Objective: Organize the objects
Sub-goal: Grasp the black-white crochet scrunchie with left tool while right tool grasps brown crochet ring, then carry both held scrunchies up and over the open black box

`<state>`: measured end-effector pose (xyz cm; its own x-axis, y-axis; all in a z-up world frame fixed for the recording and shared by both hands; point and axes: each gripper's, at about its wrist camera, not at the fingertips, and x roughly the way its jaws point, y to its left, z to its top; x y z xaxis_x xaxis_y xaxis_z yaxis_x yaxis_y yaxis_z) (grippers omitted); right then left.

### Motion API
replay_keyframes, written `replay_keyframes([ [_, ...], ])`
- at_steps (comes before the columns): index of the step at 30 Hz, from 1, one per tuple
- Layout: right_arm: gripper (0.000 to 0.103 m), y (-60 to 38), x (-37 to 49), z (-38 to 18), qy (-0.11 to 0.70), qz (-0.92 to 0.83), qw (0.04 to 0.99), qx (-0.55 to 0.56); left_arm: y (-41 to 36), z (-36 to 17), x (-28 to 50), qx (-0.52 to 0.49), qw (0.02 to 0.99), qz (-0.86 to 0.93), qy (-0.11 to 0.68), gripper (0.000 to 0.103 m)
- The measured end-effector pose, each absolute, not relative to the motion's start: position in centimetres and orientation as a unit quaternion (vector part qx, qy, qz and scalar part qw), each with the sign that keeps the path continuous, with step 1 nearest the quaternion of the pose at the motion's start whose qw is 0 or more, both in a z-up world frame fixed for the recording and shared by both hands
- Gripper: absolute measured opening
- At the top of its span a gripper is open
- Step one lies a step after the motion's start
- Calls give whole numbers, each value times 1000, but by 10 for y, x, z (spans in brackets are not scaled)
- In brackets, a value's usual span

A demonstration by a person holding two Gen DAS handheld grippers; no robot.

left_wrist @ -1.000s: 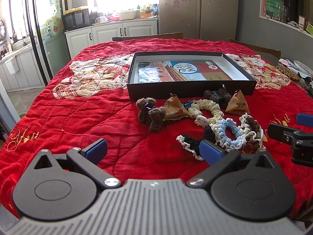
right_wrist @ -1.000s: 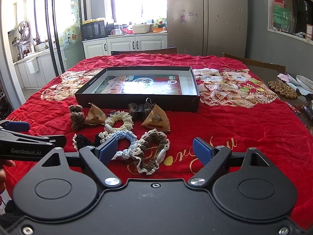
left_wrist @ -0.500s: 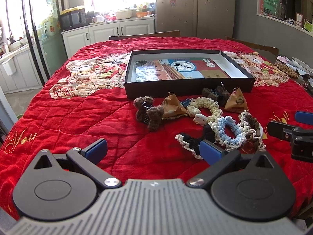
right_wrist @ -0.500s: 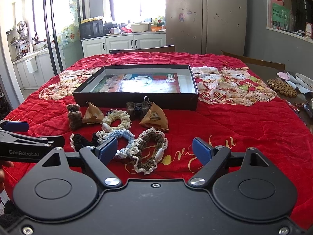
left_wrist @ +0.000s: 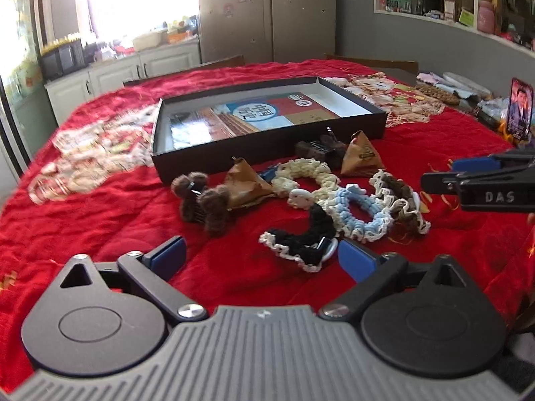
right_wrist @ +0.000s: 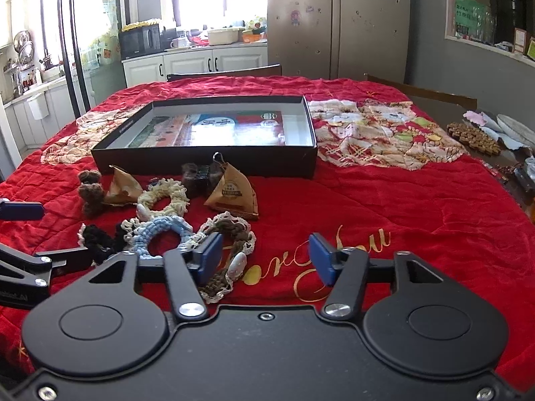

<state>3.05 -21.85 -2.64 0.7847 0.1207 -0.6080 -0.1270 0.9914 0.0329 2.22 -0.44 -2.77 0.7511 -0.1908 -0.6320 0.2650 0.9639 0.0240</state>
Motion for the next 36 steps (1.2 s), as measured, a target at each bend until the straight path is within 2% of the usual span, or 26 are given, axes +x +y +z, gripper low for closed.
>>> replay_keyframes([
  [8, 42, -211, 44, -42, 335, 81, 939, -17, 2, -35, 31, 17, 931, -130, 340, 81],
  [10, 40, -208, 47, -46, 338, 82, 937, -20, 3, -37, 32, 9, 929, -134, 345, 74],
  [15, 37, -208, 54, -52, 344, 83, 935, -19, 1, -41, 35, 1, 924, -148, 354, 68],
  [18, 35, -207, 57, -55, 349, 89, 932, -20, 0, -42, 37, -7, 922, -156, 356, 55],
  [21, 31, -203, 59, -58, 352, 95, 931, -27, 1, -44, 39, -23, 919, -164, 359, 45],
  [25, 25, -202, 60, -59, 349, 95, 932, -26, 5, -45, 41, -41, 915, -170, 363, 24],
  [28, 13, -205, 61, -59, 349, 96, 932, -19, 7, -47, 41, -47, 915, -167, 365, 17],
  [36, 12, -213, 60, -47, 332, 96, 938, -6, 10, -30, 34, -38, 926, -164, 337, 14],
])
